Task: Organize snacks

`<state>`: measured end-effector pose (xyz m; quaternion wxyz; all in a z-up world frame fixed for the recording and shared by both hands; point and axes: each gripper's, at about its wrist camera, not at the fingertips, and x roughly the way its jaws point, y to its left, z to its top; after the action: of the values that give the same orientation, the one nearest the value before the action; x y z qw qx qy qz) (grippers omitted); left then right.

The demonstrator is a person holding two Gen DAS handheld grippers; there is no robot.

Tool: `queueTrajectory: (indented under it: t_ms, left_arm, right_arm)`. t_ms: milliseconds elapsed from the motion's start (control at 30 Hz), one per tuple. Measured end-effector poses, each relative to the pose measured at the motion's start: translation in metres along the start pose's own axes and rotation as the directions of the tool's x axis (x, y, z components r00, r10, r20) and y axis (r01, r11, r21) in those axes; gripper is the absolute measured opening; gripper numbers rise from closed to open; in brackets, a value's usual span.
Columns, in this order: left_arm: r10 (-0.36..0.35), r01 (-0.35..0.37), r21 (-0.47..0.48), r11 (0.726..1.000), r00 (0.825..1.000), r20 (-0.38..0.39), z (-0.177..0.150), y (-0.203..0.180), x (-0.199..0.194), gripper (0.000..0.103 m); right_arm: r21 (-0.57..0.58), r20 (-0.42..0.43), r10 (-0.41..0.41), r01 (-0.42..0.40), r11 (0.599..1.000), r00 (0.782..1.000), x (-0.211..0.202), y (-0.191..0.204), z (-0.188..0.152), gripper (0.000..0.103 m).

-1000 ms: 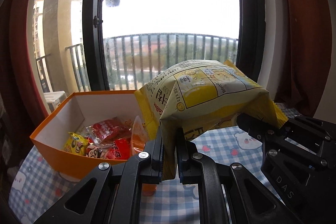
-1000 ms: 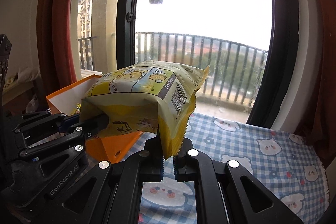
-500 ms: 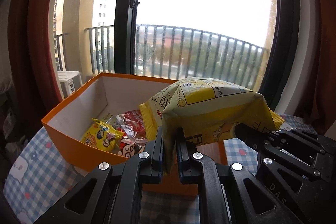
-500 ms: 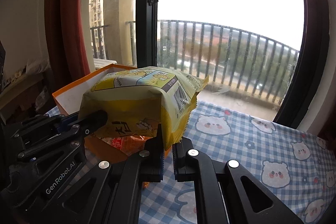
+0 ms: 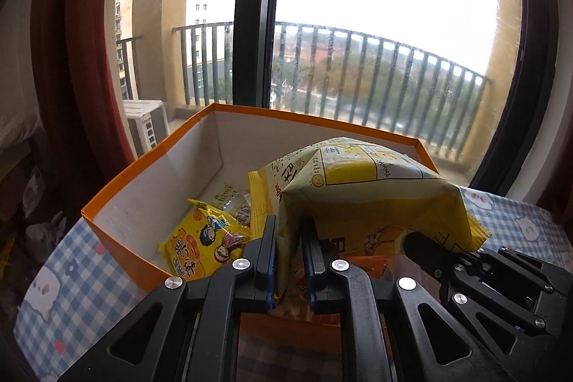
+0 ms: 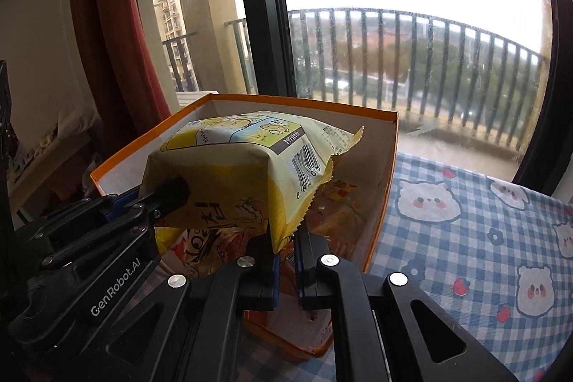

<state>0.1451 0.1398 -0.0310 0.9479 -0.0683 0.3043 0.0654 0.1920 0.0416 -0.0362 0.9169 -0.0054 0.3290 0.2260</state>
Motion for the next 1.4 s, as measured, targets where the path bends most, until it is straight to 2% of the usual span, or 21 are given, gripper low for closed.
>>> queueTrajectory:
  t_ms: [67,133,167,233,267,300,333,433,500,600,833,1067,1200,1333,1400]
  left_arm:
    - [0.012,-0.013,-0.014,1.0,1.0,-0.007,0.0,0.002,0.005,0.018]
    - [0.016,-0.016,-0.033,0.999,1.0,-0.013,0.001,0.004,0.006,0.038]
    - [0.026,-0.027,-0.039,0.999,1.0,-0.007,0.001,0.004,0.004,0.04]
    - [0.05,-0.05,-0.05,0.998,0.999,0.004,0.003,0.005,0.0,0.046]
    - [0.062,-0.061,-0.064,0.996,0.998,0.003,0.003,0.008,-0.002,0.049]
    - [0.066,-0.065,-0.084,0.994,0.998,0.004,0.004,0.011,-0.005,0.061]
    - [0.064,-0.063,-0.102,0.993,0.998,0.007,0.004,0.014,-0.007,0.069]
    - [0.067,-0.065,-0.1,0.993,0.998,0.017,0.003,0.016,-0.017,0.073]
    - [0.072,-0.07,-0.088,0.994,0.997,0.028,0.002,0.015,-0.024,0.079]
    - [0.07,-0.068,-0.057,0.996,0.997,0.035,-0.004,0.01,-0.034,0.082]
    - [0.038,-0.037,-0.015,0.999,0.998,0.058,-0.014,-0.005,-0.057,0.086]
    - [-0.004,0.0,0.029,1.0,0.994,0.109,-0.023,-0.031,-0.087,0.094]
    - [-0.027,0.02,0.051,0.999,0.988,0.155,-0.028,-0.048,-0.107,0.103]
    - [-0.077,0.062,0.093,0.994,0.983,0.169,-0.033,-0.068,-0.123,0.102]
    - [-0.082,0.061,0.119,0.991,0.981,0.176,-0.036,-0.078,-0.131,0.103]
  right_arm:
    - [0.021,-0.011,0.006,-0.006,1.0,1.0,0.007,-0.001,0.0,0.012]
    - [0.024,-0.015,0.002,-0.002,1.0,1.0,0.01,-0.001,0.0,0.014]
    - [0.013,-0.01,-0.011,0.011,1.0,1.0,0.009,0.001,0.0,0.023]
    - [-0.006,0.004,-0.017,0.017,1.0,1.0,0.006,0.004,0.0,0.032]
    - [-0.01,0.012,-0.044,0.045,0.999,0.999,0.003,0.005,0.0,0.042]
    - [-0.003,0.022,-0.076,0.076,0.997,0.997,0.0,0.003,0.001,0.055]
    - [0.01,0.036,-0.086,0.085,0.996,0.996,-0.003,-0.001,0.001,0.058]
    - [0.044,0.056,-0.029,0.027,0.999,0.998,-0.014,-0.009,0.003,0.071]
    - [0.047,0.069,-0.066,0.063,0.997,0.995,-0.023,-0.007,0.001,0.086]
    - [0.028,0.105,-0.087,0.085,0.996,0.991,-0.037,-0.007,-0.004,0.09]
    - [0.043,0.112,-0.094,0.089,0.995,0.989,-0.067,-0.018,-0.014,0.092]
    - [0.109,0.139,-0.117,0.103,0.989,0.983,-0.107,-0.036,-0.031,0.095]
    - [0.158,0.153,-0.156,0.132,0.979,0.976,-0.133,-0.05,-0.041,0.096]
    - [0.228,0.167,-0.21,0.17,0.959,0.963,-0.16,-0.068,-0.053,0.1]
    - [0.26,0.174,-0.236,0.186,0.947,0.956,-0.172,-0.077,-0.06,0.101]
